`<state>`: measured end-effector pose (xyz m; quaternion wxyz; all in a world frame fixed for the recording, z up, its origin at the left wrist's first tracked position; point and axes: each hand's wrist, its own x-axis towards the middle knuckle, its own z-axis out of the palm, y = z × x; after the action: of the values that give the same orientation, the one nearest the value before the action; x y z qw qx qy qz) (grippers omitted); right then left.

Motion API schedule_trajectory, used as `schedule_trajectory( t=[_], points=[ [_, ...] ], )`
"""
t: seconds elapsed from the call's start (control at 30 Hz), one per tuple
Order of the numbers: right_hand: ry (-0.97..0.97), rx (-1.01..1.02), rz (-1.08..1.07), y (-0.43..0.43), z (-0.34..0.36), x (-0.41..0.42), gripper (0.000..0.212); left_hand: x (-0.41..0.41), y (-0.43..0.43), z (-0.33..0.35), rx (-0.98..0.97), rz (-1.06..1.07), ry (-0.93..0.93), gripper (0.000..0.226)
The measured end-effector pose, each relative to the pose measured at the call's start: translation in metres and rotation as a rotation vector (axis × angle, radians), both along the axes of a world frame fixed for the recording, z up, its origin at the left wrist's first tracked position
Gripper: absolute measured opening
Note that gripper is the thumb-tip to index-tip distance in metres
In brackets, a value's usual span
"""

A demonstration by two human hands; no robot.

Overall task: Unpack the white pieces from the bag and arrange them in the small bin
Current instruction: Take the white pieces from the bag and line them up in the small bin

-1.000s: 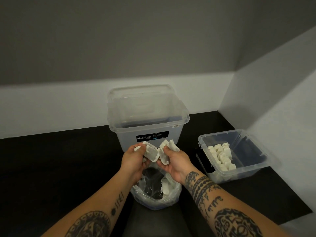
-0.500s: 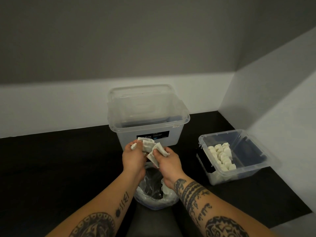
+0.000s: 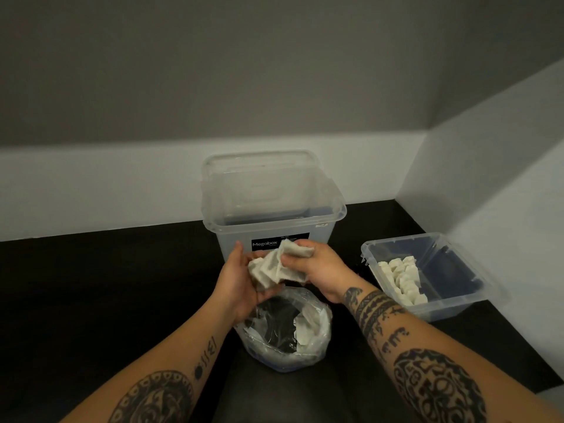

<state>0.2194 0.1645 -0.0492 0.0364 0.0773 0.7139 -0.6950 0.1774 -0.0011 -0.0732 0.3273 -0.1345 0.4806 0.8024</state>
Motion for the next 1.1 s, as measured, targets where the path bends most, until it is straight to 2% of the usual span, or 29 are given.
schedule_trajectory(
  t=[0.1,0.13,0.2,0.27,0.4,0.5,0.57,0.67,0.8,1.0,1.1],
  points=[
    [0.002,0.497,0.255,0.000,0.013,-0.003,0.007,0.000,-0.003,0.005,-0.055,-0.202,0.035,0.083],
    [0.008,0.612,0.292,0.000,0.014,-0.005,0.010,0.001,-0.003,0.007,-0.084,-0.257,0.054,0.085],
    [0.018,0.697,0.318,-0.002,0.013,-0.007,0.013,0.004,-0.003,0.008,-0.114,-0.339,0.062,0.087],
    [0.036,0.596,0.272,-0.003,0.009,-0.004,0.012,0.005,-0.003,0.008,-0.091,-0.379,0.038,0.088],
    [-0.045,0.118,0.021,-0.001,-0.005,0.003,0.016,0.006,-0.002,0.005,-0.019,-0.324,-0.007,0.076],
    [-0.135,-0.150,-0.092,-0.002,-0.013,0.006,0.025,0.006,0.000,0.000,-0.037,-0.307,0.051,0.066],
    [-0.134,-0.241,-0.181,-0.006,-0.015,0.008,0.026,0.006,0.003,-0.003,-0.062,-0.289,0.116,0.054],
    [-0.127,-0.274,-0.270,-0.010,-0.017,0.009,0.026,0.008,0.008,-0.002,-0.105,-0.225,0.194,0.035],
    [-0.182,-0.346,-0.271,-0.006,-0.016,0.009,0.023,0.009,0.014,-0.004,-0.135,-0.169,0.218,0.012],
    [-0.163,-0.209,-0.387,0.012,-0.014,0.008,0.024,0.006,0.013,-0.005,-0.072,-0.025,0.210,0.011],
    [-0.177,-0.215,-0.345,0.012,-0.018,0.012,0.028,0.004,0.013,-0.007,-0.043,0.066,0.214,0.013]
  ],
)
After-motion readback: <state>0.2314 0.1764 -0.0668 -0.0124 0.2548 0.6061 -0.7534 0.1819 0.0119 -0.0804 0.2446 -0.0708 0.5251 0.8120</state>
